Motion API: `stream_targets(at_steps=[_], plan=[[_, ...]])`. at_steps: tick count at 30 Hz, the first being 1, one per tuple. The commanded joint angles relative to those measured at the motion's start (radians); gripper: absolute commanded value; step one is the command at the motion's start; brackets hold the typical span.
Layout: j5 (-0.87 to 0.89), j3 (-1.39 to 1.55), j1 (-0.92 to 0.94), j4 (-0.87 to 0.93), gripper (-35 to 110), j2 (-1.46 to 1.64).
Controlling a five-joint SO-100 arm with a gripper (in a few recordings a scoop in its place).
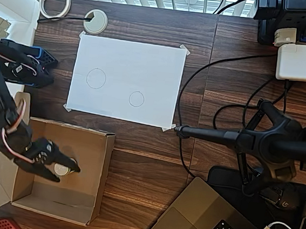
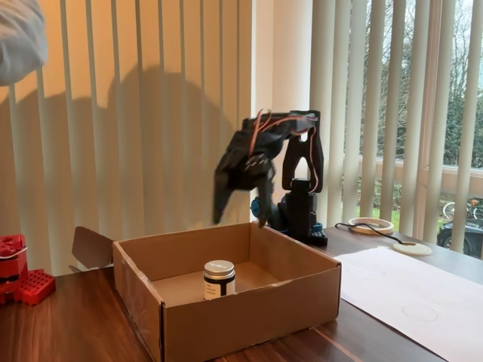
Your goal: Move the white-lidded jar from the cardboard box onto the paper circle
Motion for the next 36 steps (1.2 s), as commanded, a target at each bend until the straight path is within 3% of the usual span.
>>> stream_targets(at_steps=[1,15,36], plan=[[-0.123,-0.104,0.086,-0.058,40,-0.069],[-0.296,-0.098,0.118,-0.074,49,-0.264],[-0.345,0.075,0.121,0.028,46,-0.135]])
